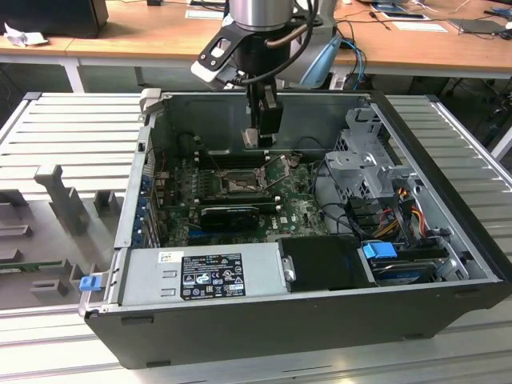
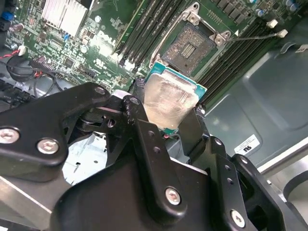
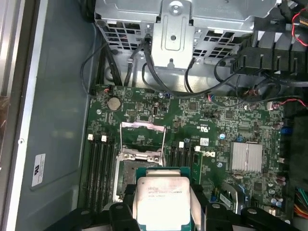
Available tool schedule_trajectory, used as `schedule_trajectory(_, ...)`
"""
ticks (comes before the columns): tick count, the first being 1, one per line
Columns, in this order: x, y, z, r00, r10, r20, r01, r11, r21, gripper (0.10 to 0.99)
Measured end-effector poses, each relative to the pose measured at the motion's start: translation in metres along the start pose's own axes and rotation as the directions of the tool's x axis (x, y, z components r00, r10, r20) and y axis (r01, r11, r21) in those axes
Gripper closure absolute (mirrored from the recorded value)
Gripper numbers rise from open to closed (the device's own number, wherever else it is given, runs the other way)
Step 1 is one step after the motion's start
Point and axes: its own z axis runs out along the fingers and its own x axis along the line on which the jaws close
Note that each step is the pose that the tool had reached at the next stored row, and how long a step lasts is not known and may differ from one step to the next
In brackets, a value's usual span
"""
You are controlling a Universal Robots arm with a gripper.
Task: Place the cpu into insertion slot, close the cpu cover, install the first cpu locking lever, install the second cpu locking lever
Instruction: 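Place the cpu into insertion slot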
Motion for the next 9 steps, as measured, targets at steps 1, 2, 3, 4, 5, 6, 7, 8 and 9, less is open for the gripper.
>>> schedule_trajectory(1,0.0,-0.0002,0.0027,1.0,0.001,0.0,-0.001,1.0,0.0,0.561)
schedule_trajectory(2,-0.0001,-0.0004,0.0045,1.0,0.001,0.0,-0.001,1.0,0.0,0.561)
schedule_trajectory(3,-0.0001,-0.0006,0.0066,1.0,0.002,0.0001,-0.002,1.0,0.0,0.561)
schedule_trajectory(4,-0.0001,-0.0007,0.0083,1.0,0.002,0.0002,-0.002,1.0,0.0,0.561)
schedule_trajectory(5,-0.0002,-0.001,0.011,1.0,0.003,0.0003,-0.003,1.0,0.0,0.561)
schedule_trajectory(6,-0.0002,-0.0013,0.0143,1.0,0.003,0.0003,-0.003,1.0,0.0,0.561)
schedule_trajectory(7,-0.0002,-0.0014,0.0156,1.0,0.003,0.0002,-0.003,1.0,0.0,0.561)
schedule_trajectory(8,-0.0003,-0.0014,0.0164,1.0,0.003,0.0003,-0.003,1.0,0.0,0.561)
schedule_trajectory(9,-0.0003,-0.0015,0.0175,1.0,0.003,0.0003,-0.003,1.0,0.0,0.561)
